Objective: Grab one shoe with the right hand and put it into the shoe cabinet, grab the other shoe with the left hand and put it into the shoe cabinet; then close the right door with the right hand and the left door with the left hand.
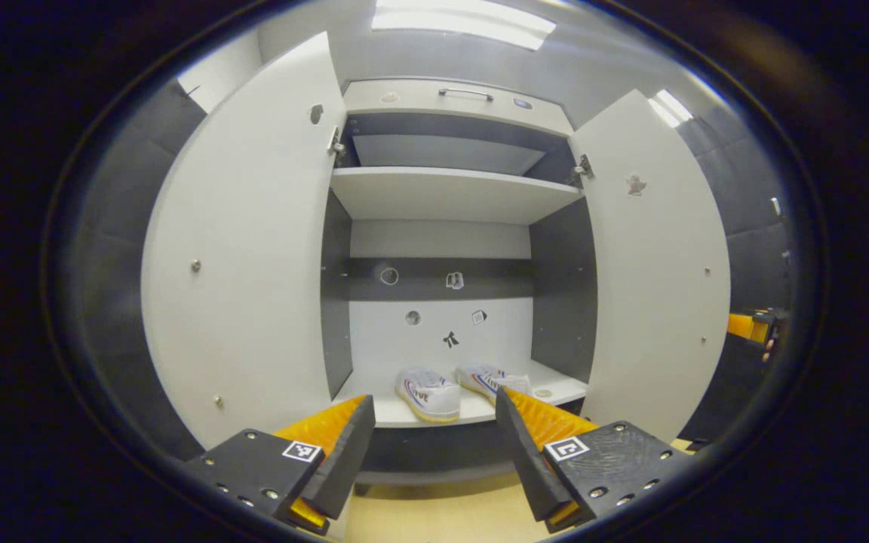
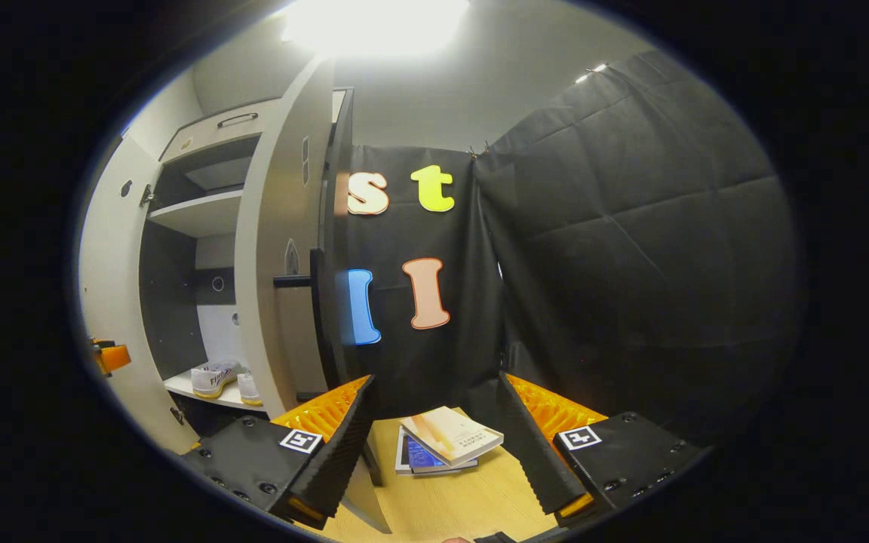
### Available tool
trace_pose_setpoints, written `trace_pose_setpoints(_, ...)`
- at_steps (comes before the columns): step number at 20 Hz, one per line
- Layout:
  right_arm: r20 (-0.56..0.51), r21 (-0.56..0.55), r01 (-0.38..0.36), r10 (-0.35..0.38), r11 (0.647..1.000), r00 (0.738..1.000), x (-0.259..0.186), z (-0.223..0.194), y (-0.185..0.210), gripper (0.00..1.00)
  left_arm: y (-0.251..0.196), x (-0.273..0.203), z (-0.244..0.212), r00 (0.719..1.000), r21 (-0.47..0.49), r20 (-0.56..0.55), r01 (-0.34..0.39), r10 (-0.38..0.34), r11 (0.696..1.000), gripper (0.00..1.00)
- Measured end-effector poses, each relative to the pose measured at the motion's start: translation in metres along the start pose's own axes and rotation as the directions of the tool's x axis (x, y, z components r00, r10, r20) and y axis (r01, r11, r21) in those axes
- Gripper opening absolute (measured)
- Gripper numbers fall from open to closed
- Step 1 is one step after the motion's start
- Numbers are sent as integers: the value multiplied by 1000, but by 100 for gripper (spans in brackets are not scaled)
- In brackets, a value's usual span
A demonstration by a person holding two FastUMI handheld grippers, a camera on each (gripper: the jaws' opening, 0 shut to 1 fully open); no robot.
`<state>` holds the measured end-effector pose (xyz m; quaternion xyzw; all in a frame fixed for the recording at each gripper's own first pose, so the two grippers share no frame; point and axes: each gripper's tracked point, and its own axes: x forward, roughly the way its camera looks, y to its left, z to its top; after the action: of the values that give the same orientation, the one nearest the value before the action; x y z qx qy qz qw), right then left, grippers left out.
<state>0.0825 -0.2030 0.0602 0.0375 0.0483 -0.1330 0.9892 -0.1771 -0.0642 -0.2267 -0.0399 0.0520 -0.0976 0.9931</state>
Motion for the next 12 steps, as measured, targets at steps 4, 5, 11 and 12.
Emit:
trace_pose_setpoints(4, -5, -11, -2, 2, 1000, 1000, 15, 4, 5, 98, 18, -29, 0, 1000, 40, 13, -25, 24, 999, 90)
trace_pose_setpoints(5, -6, -16, -2, 2, 1000, 1000, 18, 5, 8, 98, 21, -35, 2, 1000, 36, 16, -27, 27, 999, 91)
trace_pose_setpoints(11, 30, -97, 9, -6, 995, 1000, 15, 13, 20, 97, 38, -56, 7, 998, -10, 31, -56, 56, 998, 91)
trace_pose_setpoints(12, 36, -119, 15, -11, 993, 999, 14, 14, 21, 91, 40, -59, 7, 998, -10, 38, -57, 57, 998, 91)
